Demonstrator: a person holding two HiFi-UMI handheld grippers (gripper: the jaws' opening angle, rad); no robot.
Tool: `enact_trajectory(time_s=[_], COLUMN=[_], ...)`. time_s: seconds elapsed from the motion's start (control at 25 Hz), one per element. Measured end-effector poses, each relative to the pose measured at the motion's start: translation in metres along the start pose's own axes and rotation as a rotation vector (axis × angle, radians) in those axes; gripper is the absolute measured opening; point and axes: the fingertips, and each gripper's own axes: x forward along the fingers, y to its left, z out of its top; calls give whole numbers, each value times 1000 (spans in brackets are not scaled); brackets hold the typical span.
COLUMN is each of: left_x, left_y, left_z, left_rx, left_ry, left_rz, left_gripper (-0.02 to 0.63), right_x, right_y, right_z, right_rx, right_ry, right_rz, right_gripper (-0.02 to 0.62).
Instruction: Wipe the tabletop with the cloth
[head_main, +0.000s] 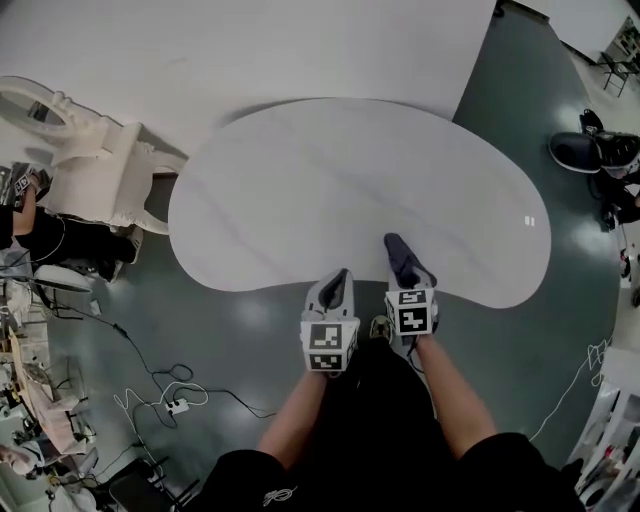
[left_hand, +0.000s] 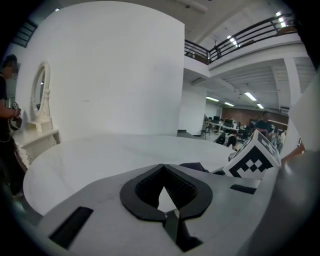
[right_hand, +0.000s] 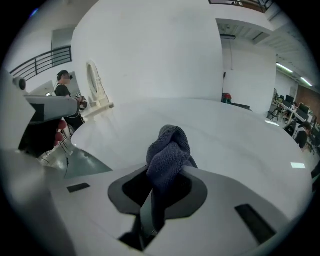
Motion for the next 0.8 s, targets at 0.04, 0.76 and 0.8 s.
enact_trajectory(time_s=[0.04,0.76,0.8], left_x=[-1,-89,-95], left_y=[8,200,218], left_z=[-1,-35,-39], left_rx=[-14,-64,-69], left_ry=[-3,-46,-42], left_rz=[21,157,164], left_gripper=[8,6,8], right_x=[3,85,93], right_y=[8,203,220], right_z=[4,51,55], right_rx=[-10,-89,-95], right_ry=[3,17,19], right_rz=[11,73,75], right_gripper=[44,44,44])
